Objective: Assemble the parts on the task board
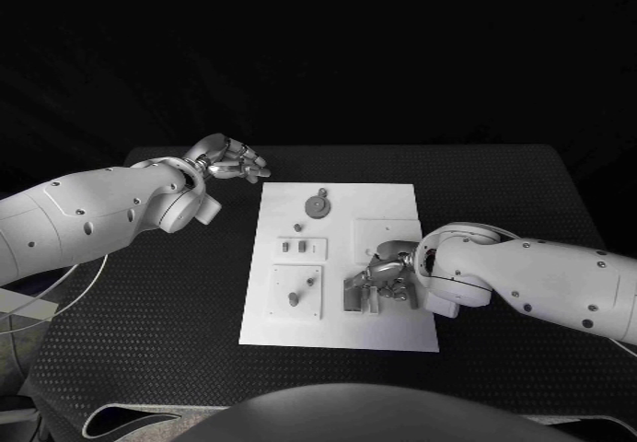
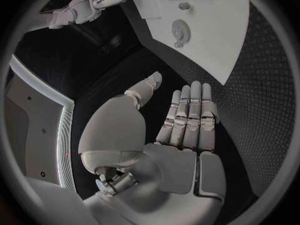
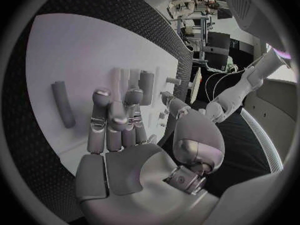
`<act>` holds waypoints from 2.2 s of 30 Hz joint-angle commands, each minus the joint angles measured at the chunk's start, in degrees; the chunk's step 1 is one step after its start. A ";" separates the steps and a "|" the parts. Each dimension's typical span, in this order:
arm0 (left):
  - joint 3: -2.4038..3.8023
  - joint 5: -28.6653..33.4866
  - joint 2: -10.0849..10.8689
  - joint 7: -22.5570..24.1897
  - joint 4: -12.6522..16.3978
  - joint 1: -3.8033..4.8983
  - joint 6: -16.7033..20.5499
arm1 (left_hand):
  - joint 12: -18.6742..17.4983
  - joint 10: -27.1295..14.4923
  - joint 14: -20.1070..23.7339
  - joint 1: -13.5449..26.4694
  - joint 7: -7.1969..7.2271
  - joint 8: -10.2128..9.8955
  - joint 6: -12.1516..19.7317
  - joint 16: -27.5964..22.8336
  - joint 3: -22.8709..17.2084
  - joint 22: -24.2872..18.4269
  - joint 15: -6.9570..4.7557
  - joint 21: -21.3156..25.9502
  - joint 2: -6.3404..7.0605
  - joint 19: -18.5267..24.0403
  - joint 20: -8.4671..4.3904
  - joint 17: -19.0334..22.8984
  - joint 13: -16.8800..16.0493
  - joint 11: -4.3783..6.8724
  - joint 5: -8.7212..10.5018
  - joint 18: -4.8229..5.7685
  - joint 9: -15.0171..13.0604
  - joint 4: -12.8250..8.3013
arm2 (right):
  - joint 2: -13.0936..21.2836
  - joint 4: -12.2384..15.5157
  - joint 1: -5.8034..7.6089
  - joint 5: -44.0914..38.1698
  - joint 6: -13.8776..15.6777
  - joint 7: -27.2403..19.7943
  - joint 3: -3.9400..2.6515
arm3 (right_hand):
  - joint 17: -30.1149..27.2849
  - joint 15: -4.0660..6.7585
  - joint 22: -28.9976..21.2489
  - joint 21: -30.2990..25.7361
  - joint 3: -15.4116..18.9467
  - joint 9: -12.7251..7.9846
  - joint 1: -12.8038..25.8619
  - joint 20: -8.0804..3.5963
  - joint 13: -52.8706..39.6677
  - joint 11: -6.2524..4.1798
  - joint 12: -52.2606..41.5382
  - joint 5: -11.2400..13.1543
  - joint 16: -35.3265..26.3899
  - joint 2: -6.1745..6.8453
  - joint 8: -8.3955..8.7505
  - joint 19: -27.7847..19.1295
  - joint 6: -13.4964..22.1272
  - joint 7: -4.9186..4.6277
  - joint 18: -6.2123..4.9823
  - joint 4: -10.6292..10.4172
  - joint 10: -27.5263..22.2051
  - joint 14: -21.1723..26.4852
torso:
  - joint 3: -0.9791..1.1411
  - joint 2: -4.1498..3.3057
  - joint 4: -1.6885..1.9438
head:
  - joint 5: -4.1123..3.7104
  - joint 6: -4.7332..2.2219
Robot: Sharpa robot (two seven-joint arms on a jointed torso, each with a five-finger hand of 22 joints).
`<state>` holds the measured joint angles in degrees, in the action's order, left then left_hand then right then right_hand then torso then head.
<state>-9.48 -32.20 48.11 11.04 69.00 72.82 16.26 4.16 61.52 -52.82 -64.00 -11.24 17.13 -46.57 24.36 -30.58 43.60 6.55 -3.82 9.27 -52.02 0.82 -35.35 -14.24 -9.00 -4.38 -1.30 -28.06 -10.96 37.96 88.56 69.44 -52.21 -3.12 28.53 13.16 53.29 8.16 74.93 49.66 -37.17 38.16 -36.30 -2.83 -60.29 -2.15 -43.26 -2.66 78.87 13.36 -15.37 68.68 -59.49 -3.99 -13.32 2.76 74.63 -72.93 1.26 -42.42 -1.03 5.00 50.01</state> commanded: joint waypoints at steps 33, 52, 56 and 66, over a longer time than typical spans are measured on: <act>0.03 0.31 0.22 0.37 0.21 0.05 -0.49 | -0.19 -0.38 -0.27 0.41 0.01 0.26 0.28 -0.28 0.08 -0.12 0.24 -0.12 0.07 0.26 0.27 -0.15 0.07 -0.09 -0.02 0.34 0.08 0.42 | 12.72 6.28 4.28 -11.16 -4.95 1.46 -0.65 | 0.16 0.08 0.89 0.07 0.74 0.49 -1.93 -0.26 -0.01 -0.08 -0.42 -0.16 -0.24 -0.56 0.01 -0.05 0.54 -0.24 -1.68 0.89 -0.29 0.13 | 0.05 -0.01 -0.10 | -0.67 -0.01; 0.02 0.31 0.07 0.36 0.03 0.05 -0.76 | -0.18 -0.37 -0.30 0.56 0.02 0.30 0.25 -0.35 0.17 -0.15 0.25 -0.13 0.11 0.25 0.28 -0.25 0.07 -0.09 0.02 0.35 0.08 0.57 | 13.68 5.75 4.07 -16.62 -9.33 4.33 0.11 | 3.38 0.55 1.15 1.30 3.76 1.08 -1.30 -0.10 0.52 -1.02 -0.83 -0.14 1.74 -5.28 -1.18 0.28 -2.91 0.79 -1.68 4.04 1.84 -2.00 | 0.00 -0.03 -0.02 | -1.28 -0.01; 0.02 0.31 0.02 0.40 0.06 0.05 -0.80 | -0.18 -0.37 -0.31 0.62 0.02 0.31 0.25 -0.37 0.19 -0.16 0.25 -0.13 0.12 0.25 0.28 -0.28 0.07 -0.09 0.03 0.35 0.08 0.63 | 12.49 5.00 3.08 -17.23 -9.24 4.30 0.32 | 3.93 0.61 1.15 1.42 3.77 1.06 -1.04 -0.15 0.53 -1.10 -0.88 -0.14 2.00 -5.48 -1.17 0.30 -3.10 0.87 -1.68 3.97 1.96 -2.20 | -0.02 -0.03 0.01 | -1.39 -0.01; 0.03 0.31 0.07 0.42 0.13 0.05 -0.83 | -0.19 -0.38 -0.32 0.82 0.02 0.32 0.25 -0.46 0.26 -0.20 0.25 -0.13 0.13 0.25 0.28 -0.37 0.08 -0.09 0.07 0.35 0.09 0.85 | 10.71 4.16 1.89 -17.48 -9.23 3.85 0.46 | 4.05 0.65 1.15 1.51 3.81 1.03 -0.77 -0.18 0.53 -1.15 -0.90 -0.14 2.12 -5.60 -1.13 0.31 -3.21 0.91 -1.68 3.93 2.04 -2.20 | -0.08 0.00 0.09 | -0.93 -0.01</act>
<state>-9.49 -32.20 48.24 11.01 68.99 72.82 16.11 4.16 61.52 -52.82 -63.70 -11.25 17.13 -46.57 24.13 -30.32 43.45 6.55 -3.82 9.58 -52.02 0.82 -35.64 -14.24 -9.00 -4.38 -1.30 -28.02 -10.38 48.84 92.69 71.57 -68.68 -11.11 32.39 13.54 57.33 8.69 74.91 50.83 -33.52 39.18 -37.35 -2.76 -59.81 -3.28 -43.96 -2.66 80.66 7.90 -16.31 69.01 -62.25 -3.13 -13.81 6.71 76.19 -74.74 1.22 -42.45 -0.96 3.96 50.01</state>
